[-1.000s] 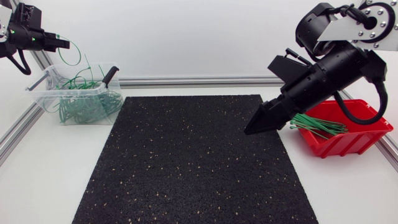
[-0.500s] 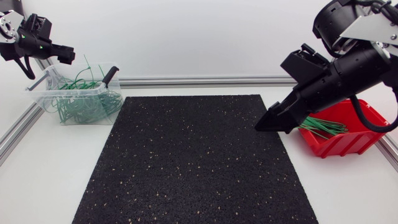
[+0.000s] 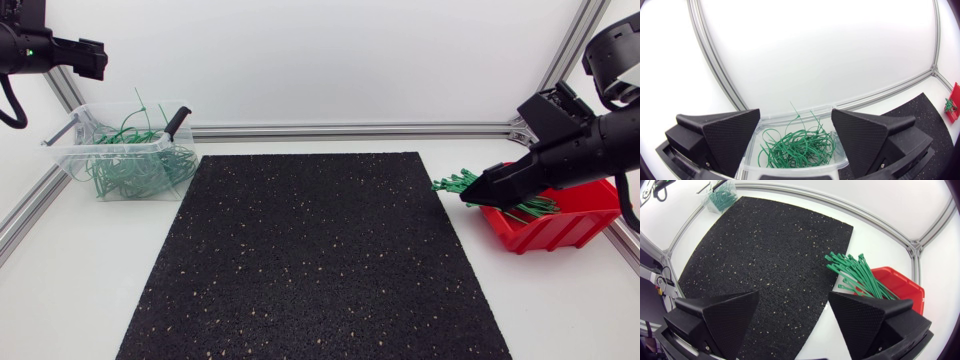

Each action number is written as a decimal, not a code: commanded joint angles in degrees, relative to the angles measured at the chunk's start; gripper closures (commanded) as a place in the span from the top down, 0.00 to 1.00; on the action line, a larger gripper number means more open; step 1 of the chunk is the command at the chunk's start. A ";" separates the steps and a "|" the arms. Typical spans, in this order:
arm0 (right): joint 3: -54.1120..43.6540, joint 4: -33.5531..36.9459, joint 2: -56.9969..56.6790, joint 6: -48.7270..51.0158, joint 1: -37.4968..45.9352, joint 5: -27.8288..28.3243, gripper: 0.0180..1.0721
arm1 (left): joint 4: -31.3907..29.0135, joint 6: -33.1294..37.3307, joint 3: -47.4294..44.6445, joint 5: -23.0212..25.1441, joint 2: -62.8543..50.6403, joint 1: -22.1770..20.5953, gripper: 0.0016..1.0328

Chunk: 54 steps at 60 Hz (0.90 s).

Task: Take a green cable tie from the red box, thread the tail through the head to close it, then place it in the transparent bin on the left.

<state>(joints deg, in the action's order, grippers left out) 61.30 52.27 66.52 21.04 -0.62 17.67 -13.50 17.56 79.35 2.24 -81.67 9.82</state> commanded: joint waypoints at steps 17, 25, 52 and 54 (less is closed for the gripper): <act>-13.31 -12.28 -15.63 -3.11 3.87 -3.96 0.96 | 8.57 -1.92 -20.90 0.57 19.71 0.99 0.96; -15.77 -14.21 -17.30 -3.81 4.31 -6.25 0.96 | 15.17 -1.83 -30.66 0.66 28.49 0.46 0.96; -29.31 -30.47 -30.22 -7.33 7.74 -10.11 0.96 | 18.51 -7.63 -47.89 4.00 42.91 -0.95 0.96; -30.62 -31.97 -31.54 -7.24 7.57 -10.73 0.96 | 18.95 -7.63 -48.85 4.18 43.88 -1.04 0.96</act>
<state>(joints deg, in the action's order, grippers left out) 34.28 23.00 38.26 15.07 6.83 8.14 3.73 11.33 33.50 5.76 -40.60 9.21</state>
